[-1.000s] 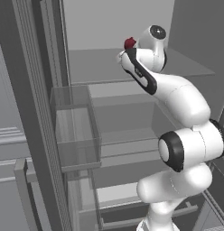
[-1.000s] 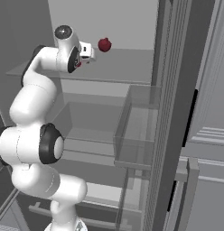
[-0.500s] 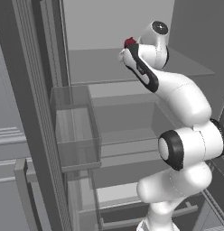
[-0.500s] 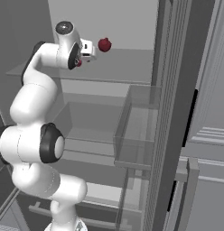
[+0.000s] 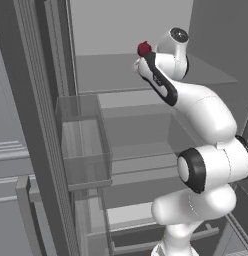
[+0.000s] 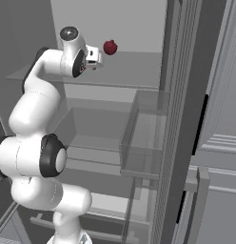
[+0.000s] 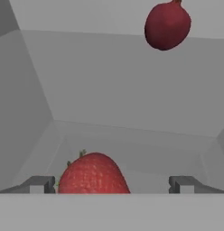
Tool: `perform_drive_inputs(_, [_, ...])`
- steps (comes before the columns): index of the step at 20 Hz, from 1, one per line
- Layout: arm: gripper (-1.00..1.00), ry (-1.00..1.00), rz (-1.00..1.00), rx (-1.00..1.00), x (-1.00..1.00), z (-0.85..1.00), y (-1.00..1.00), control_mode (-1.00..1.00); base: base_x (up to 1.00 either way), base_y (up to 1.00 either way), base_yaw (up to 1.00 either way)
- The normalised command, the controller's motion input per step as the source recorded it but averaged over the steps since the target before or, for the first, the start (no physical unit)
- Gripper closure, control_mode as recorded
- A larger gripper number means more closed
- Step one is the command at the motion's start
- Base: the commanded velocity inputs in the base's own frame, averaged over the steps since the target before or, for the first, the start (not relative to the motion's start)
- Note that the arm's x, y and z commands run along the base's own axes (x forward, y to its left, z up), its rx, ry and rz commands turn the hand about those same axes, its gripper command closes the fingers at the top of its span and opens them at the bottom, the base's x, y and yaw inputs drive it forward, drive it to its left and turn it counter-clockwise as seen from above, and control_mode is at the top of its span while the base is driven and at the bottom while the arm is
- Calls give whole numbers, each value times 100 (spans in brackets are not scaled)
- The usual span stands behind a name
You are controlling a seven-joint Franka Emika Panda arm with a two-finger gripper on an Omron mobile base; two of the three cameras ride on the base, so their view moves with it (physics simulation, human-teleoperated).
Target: Take the strawberry from the fridge and place it on top of the pancake, located on the dining counter.
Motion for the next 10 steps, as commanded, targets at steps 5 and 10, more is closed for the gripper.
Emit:
perform_drive_inputs(5, [-100, 0, 0, 0, 3, -25, 0, -100, 0, 0, 0])
perform_drive_inputs(10, [-100, 0, 0, 0, 29, -1, 0, -100, 0, 0, 0])
